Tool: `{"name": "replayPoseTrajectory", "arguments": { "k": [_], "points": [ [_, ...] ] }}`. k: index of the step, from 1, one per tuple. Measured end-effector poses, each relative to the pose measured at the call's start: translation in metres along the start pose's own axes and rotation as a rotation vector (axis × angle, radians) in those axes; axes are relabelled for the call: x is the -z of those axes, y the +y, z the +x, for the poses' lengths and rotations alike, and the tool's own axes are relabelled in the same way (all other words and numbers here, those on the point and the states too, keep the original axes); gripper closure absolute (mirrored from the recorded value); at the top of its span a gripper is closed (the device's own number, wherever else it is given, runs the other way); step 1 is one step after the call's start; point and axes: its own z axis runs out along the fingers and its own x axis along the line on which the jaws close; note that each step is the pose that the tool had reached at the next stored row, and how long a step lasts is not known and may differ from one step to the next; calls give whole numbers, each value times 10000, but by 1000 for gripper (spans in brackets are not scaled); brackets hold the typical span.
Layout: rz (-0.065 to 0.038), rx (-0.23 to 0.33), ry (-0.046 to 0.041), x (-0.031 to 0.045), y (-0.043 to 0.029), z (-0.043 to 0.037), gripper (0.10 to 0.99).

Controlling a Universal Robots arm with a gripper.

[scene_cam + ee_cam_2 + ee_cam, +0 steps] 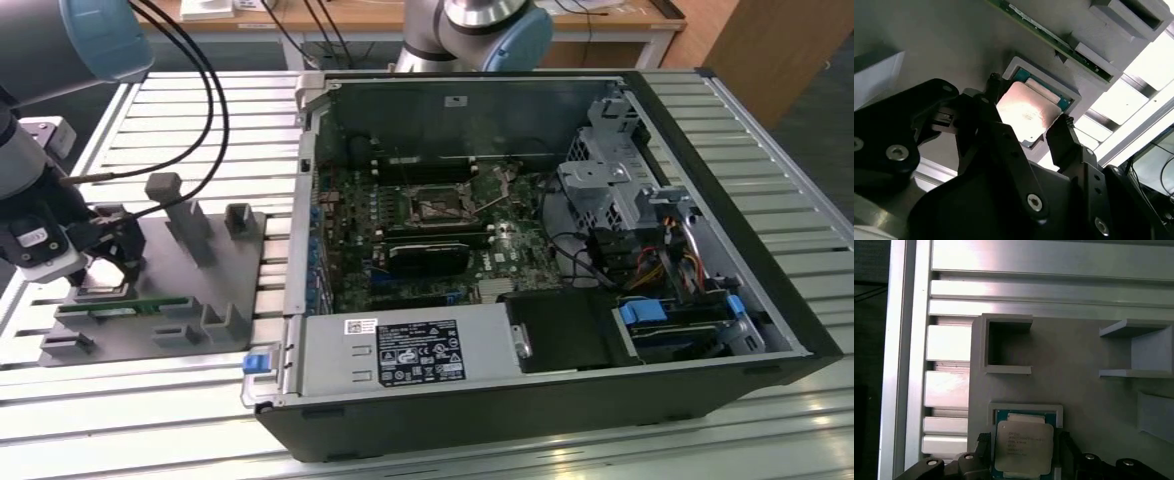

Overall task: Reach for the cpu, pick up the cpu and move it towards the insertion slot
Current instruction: 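Pick up the cpu and move it towards the insertion slot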

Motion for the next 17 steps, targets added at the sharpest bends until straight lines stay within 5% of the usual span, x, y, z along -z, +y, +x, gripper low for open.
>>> {"name": "replayPoseTrajectory", "arguments": {
  "k": [1,7,8,17],
  "points": [
    [-1,0,-1,-2,1,0,447],
    [-8,1,-2,-4,2,-1,467],
    [-9,1,-4,-3,2,-1,533],
    [-22,1,-3,105,7,-1,541]
  ]
}}
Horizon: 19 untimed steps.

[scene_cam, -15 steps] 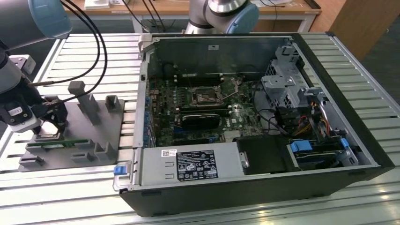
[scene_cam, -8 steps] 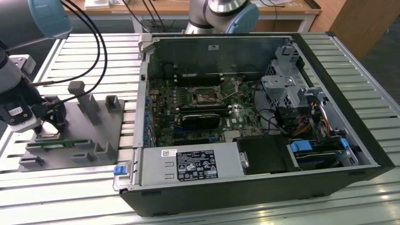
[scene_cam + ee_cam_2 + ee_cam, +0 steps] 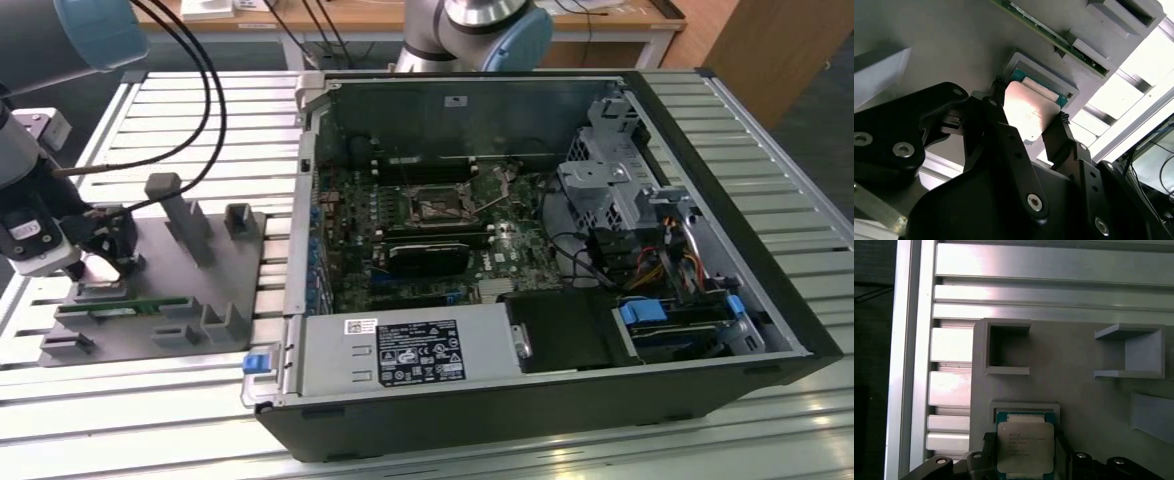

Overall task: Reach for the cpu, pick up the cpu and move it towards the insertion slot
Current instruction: 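Pick up the cpu and move it towards the insertion slot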

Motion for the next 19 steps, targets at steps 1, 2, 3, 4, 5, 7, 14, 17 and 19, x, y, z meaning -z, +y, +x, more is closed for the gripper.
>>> {"name": "replayPoseTrajectory", "arguments": {
  "k": [1,2,3,4,5,7,14,17,19],
  "points": [
    [-6,0,0,22,1,0,541],
    [-6,-1,1,38,2,0,541],
    [-7,-1,3,51,2,0,541],
    [-8,-1,2,56,3,-1,541],
    [-9,-1,1,58,3,-1,541],
    [-8,-1,2,61,3,-1,541],
    [-7,-1,5,108,4,0,541],
    [-7,-1,4,142,6,-1,541],
    [-7,-1,3,167,7,-1,541]
  ]
}}
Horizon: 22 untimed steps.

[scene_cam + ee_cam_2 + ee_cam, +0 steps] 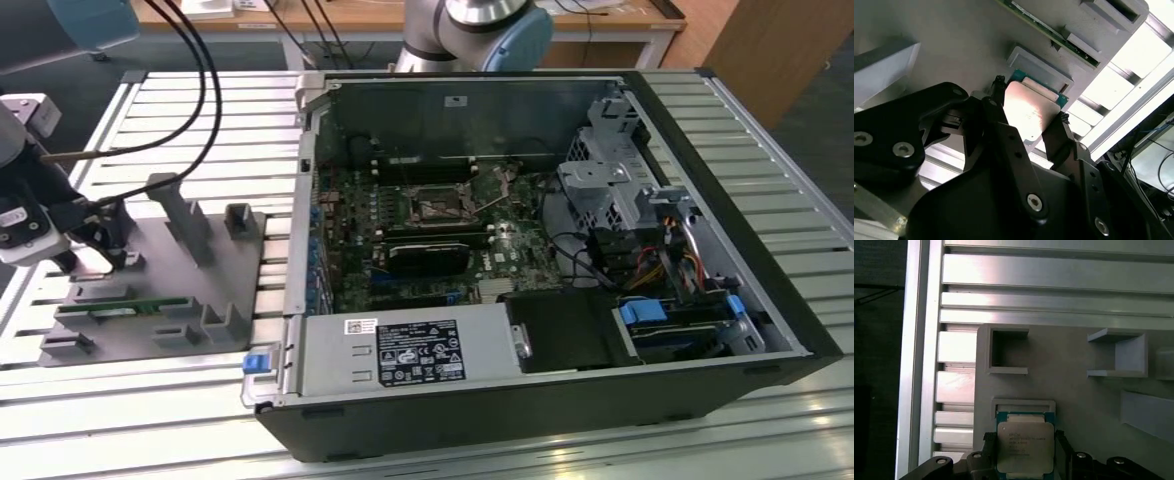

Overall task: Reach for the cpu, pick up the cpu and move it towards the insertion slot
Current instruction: 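Pick up the cpu and move it towards the insertion slot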

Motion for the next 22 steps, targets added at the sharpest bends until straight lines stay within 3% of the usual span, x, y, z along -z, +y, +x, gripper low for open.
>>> {"name": "replayPoseTrajectory", "arguments": {
  "k": [14,22],
  "points": [
    [2,0,1,211,9,-1,541],
    [1,0,0,275,12,-2,541]
  ]
}}
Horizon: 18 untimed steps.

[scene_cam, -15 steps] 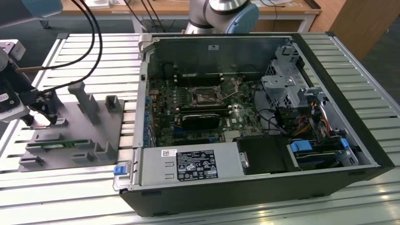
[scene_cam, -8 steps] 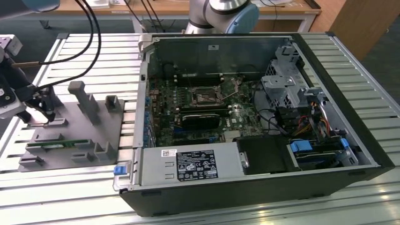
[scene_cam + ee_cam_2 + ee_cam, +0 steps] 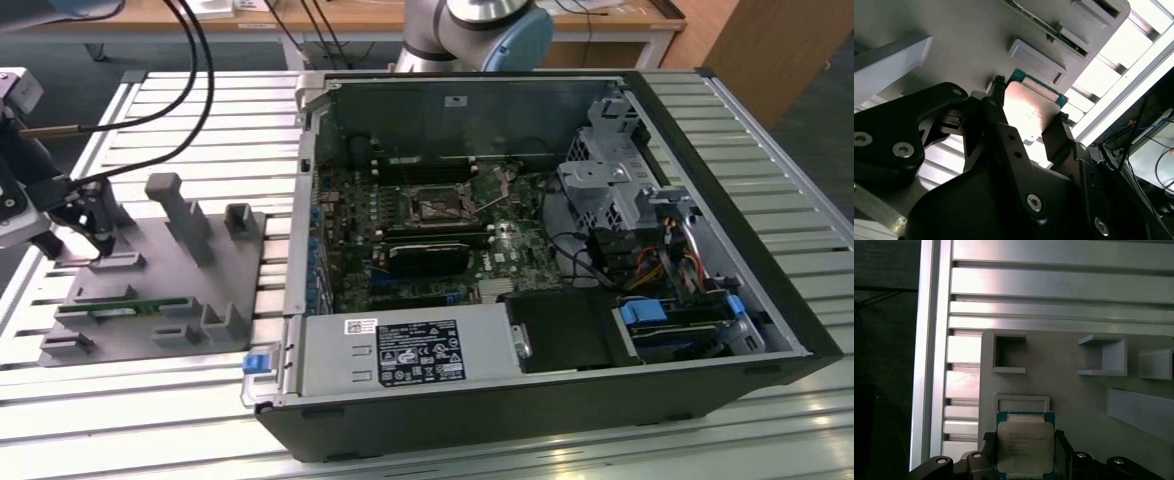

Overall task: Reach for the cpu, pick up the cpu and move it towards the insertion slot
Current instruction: 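Pick up the cpu and move it towards the insertion slot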

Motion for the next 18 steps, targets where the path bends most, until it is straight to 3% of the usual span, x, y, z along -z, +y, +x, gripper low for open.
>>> {"name": "replayPoseTrajectory", "arguments": {
  "k": [18],
  "points": [
    [0,0,1,106,7,-1,541]
  ]
}}
